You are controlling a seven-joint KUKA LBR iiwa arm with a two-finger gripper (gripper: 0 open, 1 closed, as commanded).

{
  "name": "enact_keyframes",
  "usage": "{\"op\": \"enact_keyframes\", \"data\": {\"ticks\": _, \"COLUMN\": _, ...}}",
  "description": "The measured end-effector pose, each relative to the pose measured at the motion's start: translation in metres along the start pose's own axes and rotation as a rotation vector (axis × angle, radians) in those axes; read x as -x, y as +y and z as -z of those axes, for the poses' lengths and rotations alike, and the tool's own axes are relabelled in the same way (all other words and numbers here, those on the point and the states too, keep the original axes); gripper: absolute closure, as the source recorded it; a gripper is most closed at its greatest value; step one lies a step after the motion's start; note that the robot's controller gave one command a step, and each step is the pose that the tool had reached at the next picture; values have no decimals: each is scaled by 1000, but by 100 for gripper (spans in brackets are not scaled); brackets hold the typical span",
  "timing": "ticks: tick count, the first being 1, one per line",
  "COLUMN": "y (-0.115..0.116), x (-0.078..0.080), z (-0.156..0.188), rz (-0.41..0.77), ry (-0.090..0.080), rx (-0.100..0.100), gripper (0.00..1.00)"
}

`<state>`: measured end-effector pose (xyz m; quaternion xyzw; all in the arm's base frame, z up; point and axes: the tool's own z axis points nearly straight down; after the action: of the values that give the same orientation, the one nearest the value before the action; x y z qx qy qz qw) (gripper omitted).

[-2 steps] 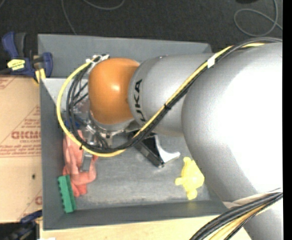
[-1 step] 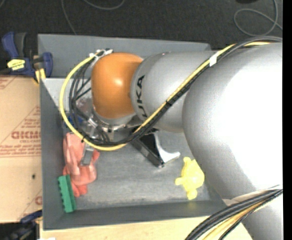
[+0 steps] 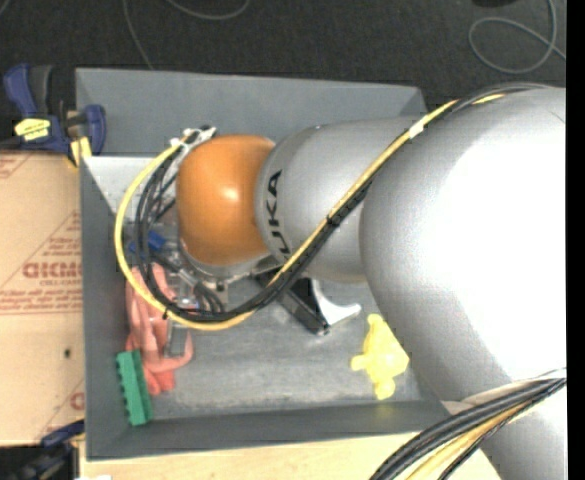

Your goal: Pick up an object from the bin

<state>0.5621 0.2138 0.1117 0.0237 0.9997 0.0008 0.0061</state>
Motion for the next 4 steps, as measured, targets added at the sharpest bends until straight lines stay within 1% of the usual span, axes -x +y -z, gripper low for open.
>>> {"op": "enact_keyframes", "data": {"ticks": 1, "y": -2, "x": 19, "z": -23, "rz": 185, "ry": -12, "rx": -11, "gripper": 0}}
{"op": "enact_keyframes", "data": {"ticks": 2, "y": -3, "x": 9, "z": -30, "rz": -128, "ry": -28, "rx": 5, "gripper": 100}}
{"op": "enact_keyframes", "data": {"ticks": 3, "y": -3, "x": 9, "z": -30, "rz": -128, "ry": -28, "rx": 5, "gripper": 100}}
{"op": "enact_keyframes", "data": {"ticks": 4, "y": 5, "x": 17, "z": 58, "rz": -118, "ry": -23, "rx": 2, "gripper": 100}}
